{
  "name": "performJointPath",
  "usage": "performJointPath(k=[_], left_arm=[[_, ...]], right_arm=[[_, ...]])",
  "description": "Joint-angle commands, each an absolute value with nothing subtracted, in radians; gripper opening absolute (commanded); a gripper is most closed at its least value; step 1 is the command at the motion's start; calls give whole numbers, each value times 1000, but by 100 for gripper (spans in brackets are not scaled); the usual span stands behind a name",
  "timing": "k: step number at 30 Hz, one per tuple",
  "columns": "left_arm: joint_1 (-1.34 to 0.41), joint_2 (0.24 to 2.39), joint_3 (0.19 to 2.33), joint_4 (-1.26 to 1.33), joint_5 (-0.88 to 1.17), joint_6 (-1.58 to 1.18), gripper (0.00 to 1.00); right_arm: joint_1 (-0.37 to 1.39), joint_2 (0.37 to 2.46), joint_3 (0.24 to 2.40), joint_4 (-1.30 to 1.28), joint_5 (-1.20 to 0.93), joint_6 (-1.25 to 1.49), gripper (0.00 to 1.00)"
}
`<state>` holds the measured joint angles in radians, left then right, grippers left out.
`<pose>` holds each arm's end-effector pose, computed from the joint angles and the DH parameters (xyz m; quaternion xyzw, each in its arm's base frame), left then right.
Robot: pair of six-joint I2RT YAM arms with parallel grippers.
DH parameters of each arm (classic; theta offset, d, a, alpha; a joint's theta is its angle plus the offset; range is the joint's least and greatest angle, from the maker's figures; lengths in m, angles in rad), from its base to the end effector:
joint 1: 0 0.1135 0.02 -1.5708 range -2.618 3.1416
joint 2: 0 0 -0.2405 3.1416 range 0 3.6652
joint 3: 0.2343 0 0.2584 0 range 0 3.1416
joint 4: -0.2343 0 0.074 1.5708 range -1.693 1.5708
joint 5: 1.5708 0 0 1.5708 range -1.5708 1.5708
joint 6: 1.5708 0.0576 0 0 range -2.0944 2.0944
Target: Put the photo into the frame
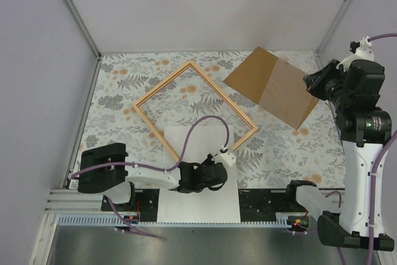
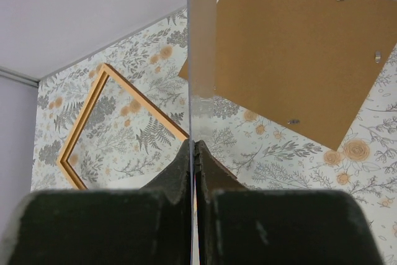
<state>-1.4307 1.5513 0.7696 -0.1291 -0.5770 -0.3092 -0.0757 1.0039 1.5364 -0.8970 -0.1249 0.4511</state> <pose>0.0745 -0.3035 0.1229 0.4043 0.8171 -0.0639 0.4060 0.1994 -0.0079 0.4489 0.1798 0.8028 0.1561 0.5466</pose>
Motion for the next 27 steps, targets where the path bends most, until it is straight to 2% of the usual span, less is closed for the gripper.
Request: performJointPath(k=[1, 3, 9, 15, 20, 27], left_arm=[[-1431, 1578, 631, 317, -804, -270, 2], [-1433, 1595, 568, 455, -792, -255, 2], [-1413, 1663, 509, 655, -799, -149, 2], [-1191, 1618, 477, 784, -554, -37, 2], [-987, 1623, 541, 735, -300, 47, 2], [-842, 1589, 698, 548, -190, 81, 2]], right_arm=[[-78, 977, 1543, -858, -107, 446, 3], [-78, 976, 1536, -857, -110, 448, 2], [-78, 966, 1513, -836, -124, 451, 2], [-78, 963, 1494, -813, -137, 457, 3], [-78, 973, 1479, -801, -152, 459, 3], [-78, 980, 1477, -793, -164, 453, 3]])
